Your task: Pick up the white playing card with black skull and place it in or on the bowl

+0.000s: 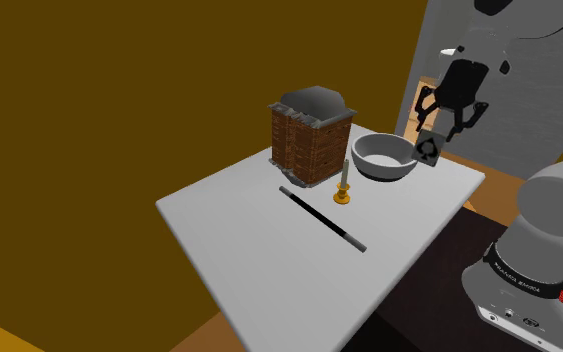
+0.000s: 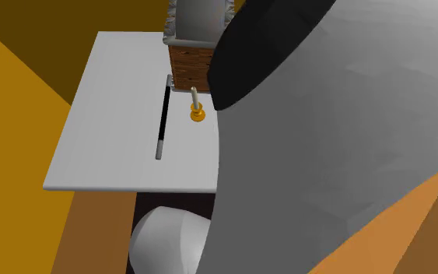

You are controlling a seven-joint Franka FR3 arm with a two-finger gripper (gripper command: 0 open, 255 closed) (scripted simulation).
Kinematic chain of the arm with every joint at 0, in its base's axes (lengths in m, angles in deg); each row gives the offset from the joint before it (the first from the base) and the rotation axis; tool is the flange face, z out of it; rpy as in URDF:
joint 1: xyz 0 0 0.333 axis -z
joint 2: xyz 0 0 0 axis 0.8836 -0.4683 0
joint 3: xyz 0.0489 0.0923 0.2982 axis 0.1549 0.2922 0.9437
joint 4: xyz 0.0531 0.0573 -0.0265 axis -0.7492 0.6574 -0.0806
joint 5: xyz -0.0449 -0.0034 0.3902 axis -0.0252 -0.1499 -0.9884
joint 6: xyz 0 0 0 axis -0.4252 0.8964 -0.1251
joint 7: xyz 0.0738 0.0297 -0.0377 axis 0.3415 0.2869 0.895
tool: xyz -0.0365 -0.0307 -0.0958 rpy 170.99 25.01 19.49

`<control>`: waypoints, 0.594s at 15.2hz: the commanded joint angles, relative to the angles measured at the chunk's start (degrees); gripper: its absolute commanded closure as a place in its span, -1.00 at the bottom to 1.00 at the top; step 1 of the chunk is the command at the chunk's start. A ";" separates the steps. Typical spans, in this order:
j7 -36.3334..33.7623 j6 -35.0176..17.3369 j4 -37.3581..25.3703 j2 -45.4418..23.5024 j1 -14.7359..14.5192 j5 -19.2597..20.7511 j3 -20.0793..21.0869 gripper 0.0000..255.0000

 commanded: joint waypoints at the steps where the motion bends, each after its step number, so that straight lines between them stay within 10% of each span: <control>1: 0.37 -0.23 -4.19 -4.57 -0.98 -0.60 -0.43 1.00; 9: 3.16 1.72 -23.42 -23.33 -3.56 -3.14 -3.31 1.00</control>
